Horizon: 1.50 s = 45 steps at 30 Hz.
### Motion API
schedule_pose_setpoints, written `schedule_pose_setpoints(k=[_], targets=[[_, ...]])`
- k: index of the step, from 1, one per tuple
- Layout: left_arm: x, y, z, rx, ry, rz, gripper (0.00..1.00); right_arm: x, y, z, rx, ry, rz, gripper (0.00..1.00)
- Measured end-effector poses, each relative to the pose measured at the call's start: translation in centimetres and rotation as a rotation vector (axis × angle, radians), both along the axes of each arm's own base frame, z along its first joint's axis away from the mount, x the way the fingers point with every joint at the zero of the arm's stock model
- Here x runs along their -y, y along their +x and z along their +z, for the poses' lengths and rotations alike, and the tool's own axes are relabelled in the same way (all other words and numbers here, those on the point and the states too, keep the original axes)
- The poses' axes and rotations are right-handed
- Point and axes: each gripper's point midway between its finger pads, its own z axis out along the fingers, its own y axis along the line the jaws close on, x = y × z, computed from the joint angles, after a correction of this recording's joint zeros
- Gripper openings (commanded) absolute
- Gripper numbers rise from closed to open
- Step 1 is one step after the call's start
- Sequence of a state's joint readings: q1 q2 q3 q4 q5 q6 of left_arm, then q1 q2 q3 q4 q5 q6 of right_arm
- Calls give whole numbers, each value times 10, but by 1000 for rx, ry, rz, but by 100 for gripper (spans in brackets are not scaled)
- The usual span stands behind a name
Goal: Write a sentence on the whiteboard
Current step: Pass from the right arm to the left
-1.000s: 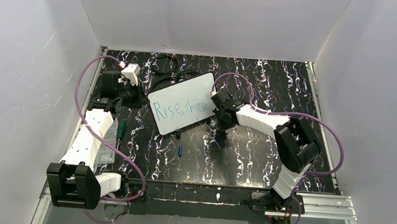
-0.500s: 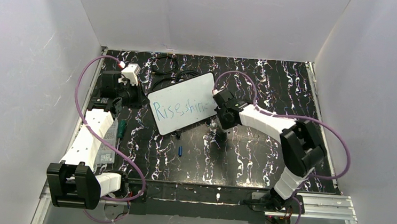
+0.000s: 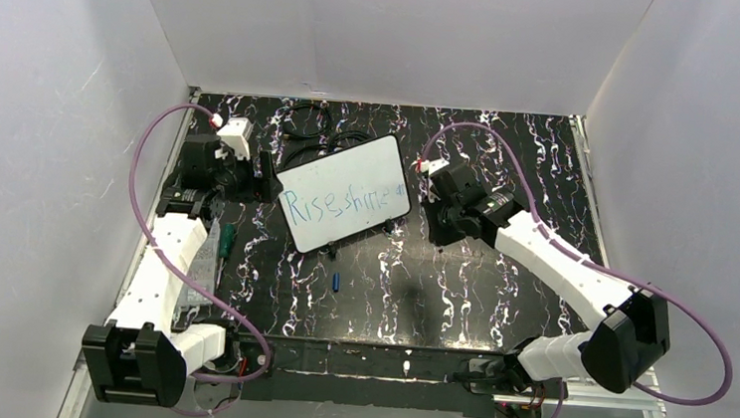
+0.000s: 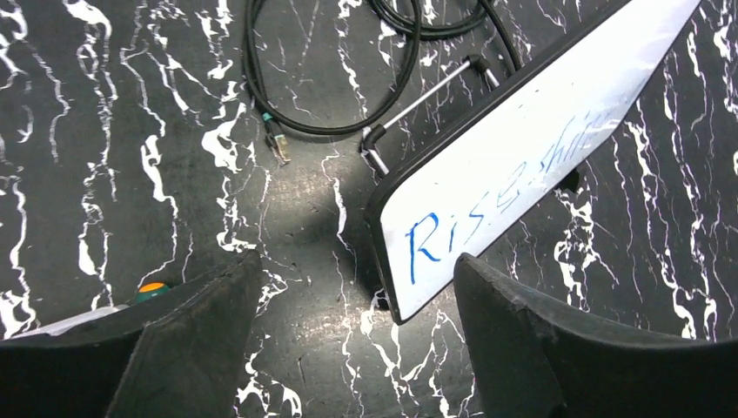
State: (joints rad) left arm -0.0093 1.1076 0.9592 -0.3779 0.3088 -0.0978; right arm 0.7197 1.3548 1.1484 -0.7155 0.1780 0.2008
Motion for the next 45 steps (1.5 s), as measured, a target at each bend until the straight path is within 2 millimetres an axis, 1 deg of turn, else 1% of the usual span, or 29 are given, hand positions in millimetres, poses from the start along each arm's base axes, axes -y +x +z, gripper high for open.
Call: schedule_pose_setpoints(k=[4,7,9,10,12,14,16,18,19,21,24,27,30,33,34,37,41,45], targets=[[-12,-4,12,48,50,47,85,-6,-27,-1,-107,45,78,1],[-20,-11,26,98,86,75,85,-16,-50,4,-184,118,158,1],[-20,-16,37,139,105,73,84,-26,-66,8,-246,185,216,1],[-15,-20,42,161,114,55,84,-30,-75,9,-278,216,242,1],[-1,-27,50,204,134,-10,83,-35,-93,7,-360,262,286,1],[28,-40,57,259,152,-135,82,-36,-111,1,-445,289,314,1],[61,-62,57,306,144,-302,81,-36,-129,-5,-542,312,335,1],[90,-88,53,342,118,-468,78,-36,-142,-9,-612,329,349,1],[102,-101,49,355,102,-544,78,-36,-151,-11,-656,341,360,1],[121,-123,42,375,73,-673,77,-38,-162,-11,-710,365,378,1],[147,-158,27,381,44,-866,77,-42,-178,-10,-782,402,414,1],[164,-182,14,368,41,-999,77,-48,-190,-10,-839,430,441,1],[177,-194,4,345,49,-1083,79,-55,-199,-12,-884,438,468,1],[188,-205,-11,299,67,-1158,79,-61,-207,-15,-921,433,493,1],[192,-208,-19,271,81,-1182,79,-62,-210,-16,-930,429,501,1],[200,-220,-32,236,101,-1251,78,-64,-218,-17,-957,416,522,1],[207,-235,-41,225,132,-1326,76,-68,-224,-17,-979,407,548,1],[211,-245,-43,259,170,-1372,74,-73,-229,-12,-980,410,581,1]])
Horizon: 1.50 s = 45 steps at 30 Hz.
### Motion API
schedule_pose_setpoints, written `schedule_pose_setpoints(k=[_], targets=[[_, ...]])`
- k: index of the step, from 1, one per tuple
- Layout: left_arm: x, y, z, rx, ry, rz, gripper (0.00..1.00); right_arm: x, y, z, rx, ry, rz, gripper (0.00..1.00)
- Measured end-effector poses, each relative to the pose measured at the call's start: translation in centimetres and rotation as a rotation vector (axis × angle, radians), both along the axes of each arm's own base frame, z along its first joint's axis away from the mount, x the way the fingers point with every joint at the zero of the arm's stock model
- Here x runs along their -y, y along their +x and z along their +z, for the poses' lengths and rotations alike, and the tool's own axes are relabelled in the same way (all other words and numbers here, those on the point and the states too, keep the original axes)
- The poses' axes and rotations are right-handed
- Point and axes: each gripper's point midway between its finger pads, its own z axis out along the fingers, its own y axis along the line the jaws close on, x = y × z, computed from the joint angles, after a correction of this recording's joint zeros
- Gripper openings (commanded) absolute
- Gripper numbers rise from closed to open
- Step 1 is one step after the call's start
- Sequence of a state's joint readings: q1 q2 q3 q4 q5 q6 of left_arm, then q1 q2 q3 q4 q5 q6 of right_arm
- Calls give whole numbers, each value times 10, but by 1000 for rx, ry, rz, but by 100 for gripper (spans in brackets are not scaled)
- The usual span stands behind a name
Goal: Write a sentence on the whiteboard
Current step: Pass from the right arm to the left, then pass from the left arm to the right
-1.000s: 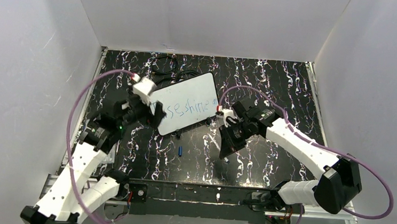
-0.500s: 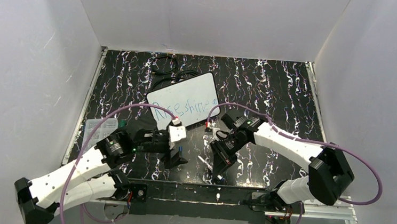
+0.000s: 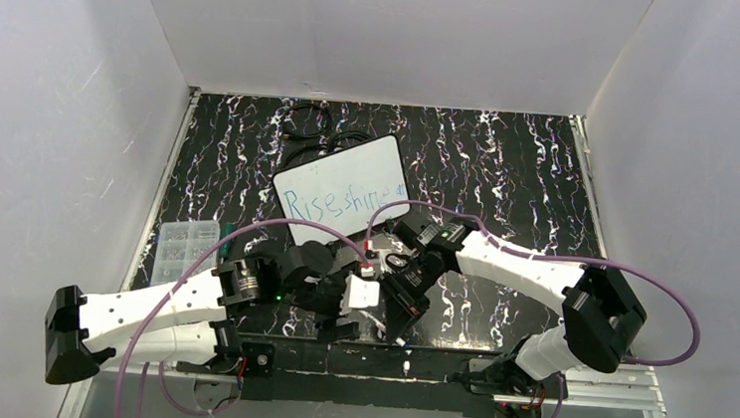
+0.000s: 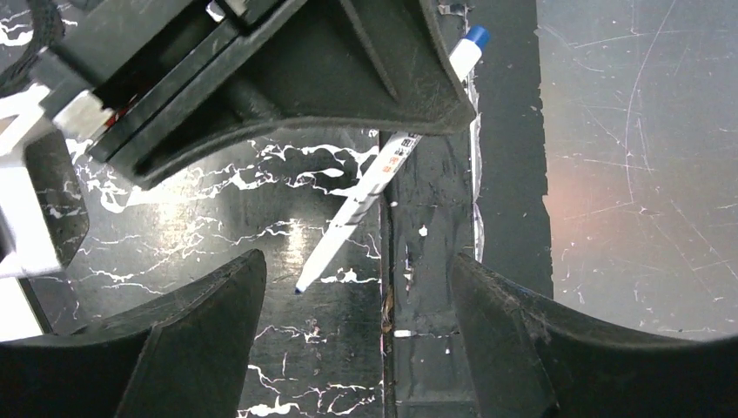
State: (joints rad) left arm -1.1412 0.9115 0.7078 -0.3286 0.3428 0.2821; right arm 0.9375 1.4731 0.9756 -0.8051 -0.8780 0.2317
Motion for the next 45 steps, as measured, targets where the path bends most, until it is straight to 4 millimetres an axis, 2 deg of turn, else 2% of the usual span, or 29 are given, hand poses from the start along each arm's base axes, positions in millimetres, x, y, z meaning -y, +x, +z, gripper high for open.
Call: schedule_pose_setpoints(k=[4,9,12,14,15,16,19,21,24,27,29,34,37,45], targets=[[4,-7,1,16,-4,-29,64,-3,-3,5,-3,18,16,1],[8,-16,-10,10,36,-63,29,-5,-5,9,-11,28,26,1],[9,-15,-12,34,50,-55,18,-4,-8,11,-22,27,34,1],[9,-15,-12,44,54,-45,3,-4,-9,13,-27,26,34,1],[9,-15,-12,44,57,-45,0,-4,-9,14,-26,25,31,1],[7,-18,-14,40,65,-49,0,-4,-8,14,-21,25,27,3],[5,-22,-18,21,88,-39,0,-5,-1,16,28,22,-2,34],[4,-19,-18,5,94,0,0,-7,7,18,78,20,-37,52],[3,-16,-17,-25,91,76,0,-11,23,29,172,54,-123,65],[3,-15,-14,-72,70,145,0,-14,35,47,273,140,-215,69],[4,-16,-14,-117,50,194,0,-11,37,52,310,178,-264,70],[7,-20,-26,-240,19,302,0,-7,39,39,314,199,-384,72],[6,-23,-32,-294,21,343,0,-7,40,29,293,220,-451,70],[6,-26,-31,-351,1,383,0,-12,43,31,282,278,-507,65]])
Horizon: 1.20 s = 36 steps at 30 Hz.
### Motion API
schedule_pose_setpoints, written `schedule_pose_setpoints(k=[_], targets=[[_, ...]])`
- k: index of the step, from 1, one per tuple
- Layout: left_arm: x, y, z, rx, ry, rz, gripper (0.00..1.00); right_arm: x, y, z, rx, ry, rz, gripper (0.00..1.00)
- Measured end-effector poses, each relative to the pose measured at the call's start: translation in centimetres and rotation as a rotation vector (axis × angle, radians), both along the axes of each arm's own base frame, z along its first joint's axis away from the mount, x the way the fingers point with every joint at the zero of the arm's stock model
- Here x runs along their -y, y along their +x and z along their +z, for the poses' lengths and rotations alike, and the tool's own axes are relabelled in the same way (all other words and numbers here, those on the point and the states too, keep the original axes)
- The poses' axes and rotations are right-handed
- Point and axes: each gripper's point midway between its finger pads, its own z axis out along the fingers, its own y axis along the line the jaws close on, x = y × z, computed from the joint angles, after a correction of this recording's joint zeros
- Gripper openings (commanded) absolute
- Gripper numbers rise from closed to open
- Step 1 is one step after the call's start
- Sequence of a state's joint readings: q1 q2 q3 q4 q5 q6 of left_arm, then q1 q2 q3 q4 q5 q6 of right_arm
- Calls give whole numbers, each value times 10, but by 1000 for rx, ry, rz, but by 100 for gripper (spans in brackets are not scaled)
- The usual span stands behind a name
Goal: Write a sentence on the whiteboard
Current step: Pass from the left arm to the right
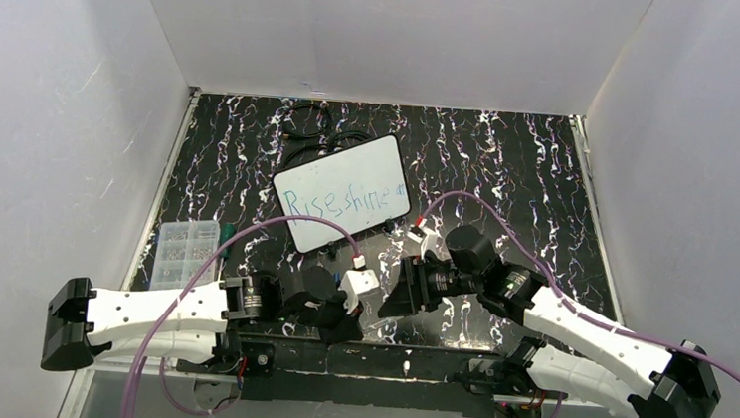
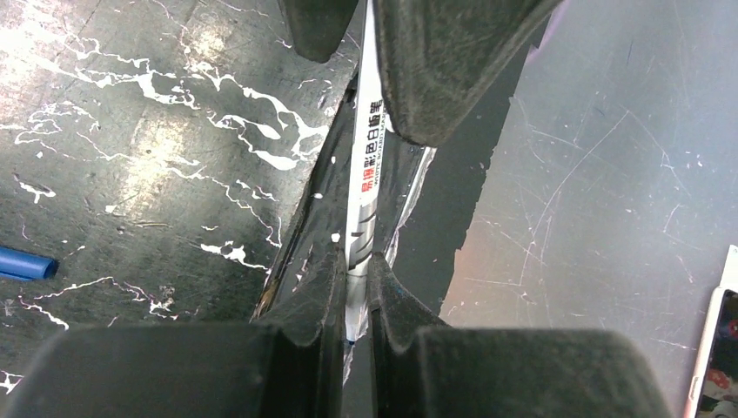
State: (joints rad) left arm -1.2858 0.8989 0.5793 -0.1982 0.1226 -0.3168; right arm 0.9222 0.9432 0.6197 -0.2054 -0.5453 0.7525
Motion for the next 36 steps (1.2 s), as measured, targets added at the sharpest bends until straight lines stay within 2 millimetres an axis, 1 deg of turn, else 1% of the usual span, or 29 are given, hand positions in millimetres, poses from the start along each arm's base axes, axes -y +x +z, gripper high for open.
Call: schedule_pose_setpoints(k=[5,9,13,18,21,25,27,29,32,33,34,35,36], targets=[[2,2,6,4,-35,14,0,2,-4,-12,-29,-7,-1,69],[5,4,15,13,-77,27,0,5,-7,-20,-51,-24,-2,66],[6,5,17,13,-86,30,0,5,-9,-17,-58,-1,-6,64],[6,5,18,13,-89,30,0,0,-7,-9,-51,54,-21,58],[6,5,18,13,-89,30,0,-2,-6,-6,-54,77,-30,49],[7,5,18,13,-89,29,0,-4,-4,-2,-59,100,-38,39],[7,5,18,12,-90,29,0,-5,-4,0,-55,110,-39,33],[7,5,19,13,-94,28,0,-6,-3,1,-55,112,-40,23],[8,5,19,12,-96,26,0,-6,-2,1,-51,116,-44,1],[8,5,19,12,-95,27,2,-6,-2,0,-55,113,-49,1],[7,5,18,11,-93,27,18,-6,-2,-1,-56,112,-49,1],[7,5,18,11,-91,29,41,-6,-2,-2,-56,110,-53,1],[7,6,18,15,-89,33,59,-6,-1,-2,-48,109,-56,1]])
